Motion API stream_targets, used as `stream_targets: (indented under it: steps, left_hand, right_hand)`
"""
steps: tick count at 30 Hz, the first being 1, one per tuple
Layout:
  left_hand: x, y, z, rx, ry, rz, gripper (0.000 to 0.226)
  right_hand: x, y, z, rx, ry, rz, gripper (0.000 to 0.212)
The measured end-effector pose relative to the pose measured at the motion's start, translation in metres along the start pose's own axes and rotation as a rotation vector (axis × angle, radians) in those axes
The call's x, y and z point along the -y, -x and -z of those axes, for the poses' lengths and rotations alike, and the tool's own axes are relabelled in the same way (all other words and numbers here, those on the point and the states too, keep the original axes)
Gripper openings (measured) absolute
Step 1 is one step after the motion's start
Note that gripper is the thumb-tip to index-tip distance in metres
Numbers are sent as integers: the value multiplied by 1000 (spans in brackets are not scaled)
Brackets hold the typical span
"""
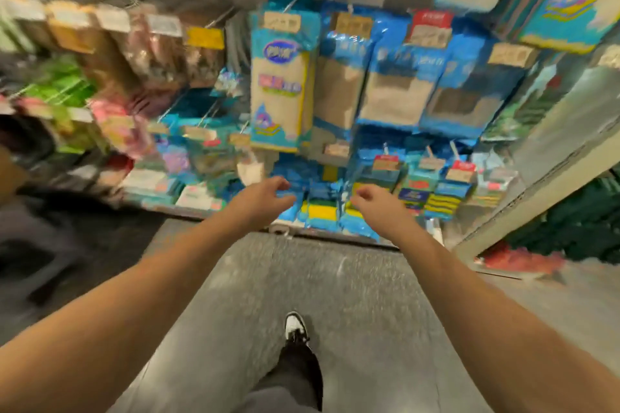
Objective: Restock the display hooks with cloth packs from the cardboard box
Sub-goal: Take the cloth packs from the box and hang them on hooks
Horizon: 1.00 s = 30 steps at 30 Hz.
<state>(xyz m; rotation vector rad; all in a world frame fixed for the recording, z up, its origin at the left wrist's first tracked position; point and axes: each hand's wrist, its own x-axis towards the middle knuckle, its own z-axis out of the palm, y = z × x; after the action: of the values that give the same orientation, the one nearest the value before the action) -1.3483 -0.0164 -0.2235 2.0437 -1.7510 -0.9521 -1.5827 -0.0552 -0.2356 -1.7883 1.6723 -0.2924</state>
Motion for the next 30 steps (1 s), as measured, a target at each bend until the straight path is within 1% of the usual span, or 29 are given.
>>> stream_targets:
  steps: [3,9,13,17,20,23,27,30]
  left_hand:
    - [64,52,10,5,-42,95,40]
    - [186,134,36,-9,3,270,47]
    - [281,187,73,-27,22,355,47]
    - [391,238,125,-43,23,447,48]
    - [471,277,169,-22,7,500,48]
    - [535,318,211,-25,2,565,47]
    - [597,350,265,-27,-22,633,47]
    - [637,356,301,-36,-56,657,46]
  right_hand:
    - [31,31,-61,130,61,46,33]
    - [116,76,-172,325,175,182,23]
    - [182,92,-253,439,295,257,42]
    - [256,95,-346,554,395,291,48]
    - [321,99,-410,577,487,342,50]
    - [390,104,-466,605,547,410,50]
    - [470,106,-523,627,601,528,49]
    - [522,101,-555,614,586,606,46]
